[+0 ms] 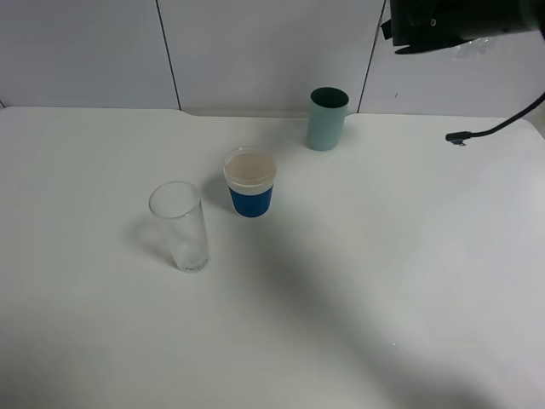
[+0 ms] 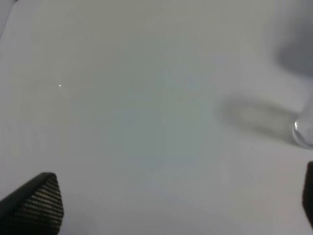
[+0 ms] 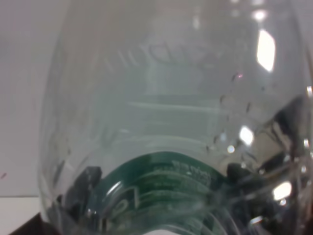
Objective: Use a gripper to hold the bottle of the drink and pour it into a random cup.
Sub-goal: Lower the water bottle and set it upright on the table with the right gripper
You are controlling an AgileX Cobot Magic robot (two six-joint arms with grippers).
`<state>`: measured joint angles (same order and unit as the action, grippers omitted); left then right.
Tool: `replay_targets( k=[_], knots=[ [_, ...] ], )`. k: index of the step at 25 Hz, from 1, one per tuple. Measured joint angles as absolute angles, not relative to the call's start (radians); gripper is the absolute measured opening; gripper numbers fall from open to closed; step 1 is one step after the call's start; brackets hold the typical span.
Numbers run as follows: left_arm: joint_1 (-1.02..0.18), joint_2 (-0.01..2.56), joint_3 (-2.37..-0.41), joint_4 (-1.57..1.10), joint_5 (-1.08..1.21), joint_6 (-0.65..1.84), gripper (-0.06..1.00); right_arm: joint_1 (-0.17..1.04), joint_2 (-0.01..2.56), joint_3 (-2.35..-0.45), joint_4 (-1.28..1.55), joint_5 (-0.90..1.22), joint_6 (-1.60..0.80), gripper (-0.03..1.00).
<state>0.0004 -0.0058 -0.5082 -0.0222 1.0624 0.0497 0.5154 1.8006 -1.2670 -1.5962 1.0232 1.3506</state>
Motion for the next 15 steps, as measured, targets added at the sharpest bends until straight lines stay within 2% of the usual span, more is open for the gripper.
replay_targets(
  k=[7,15],
  knots=[
    [0.000,-0.006,-0.508,-0.022,1.062,0.050,0.99,0.515,1.651,-1.153,-1.587,0.960,1.455,0.53],
    [0.000,-0.006,-0.508,-0.021,1.062,0.050,0.99,0.514,1.493,-1.032,-1.551,0.876,1.459,0.53]
  ],
)
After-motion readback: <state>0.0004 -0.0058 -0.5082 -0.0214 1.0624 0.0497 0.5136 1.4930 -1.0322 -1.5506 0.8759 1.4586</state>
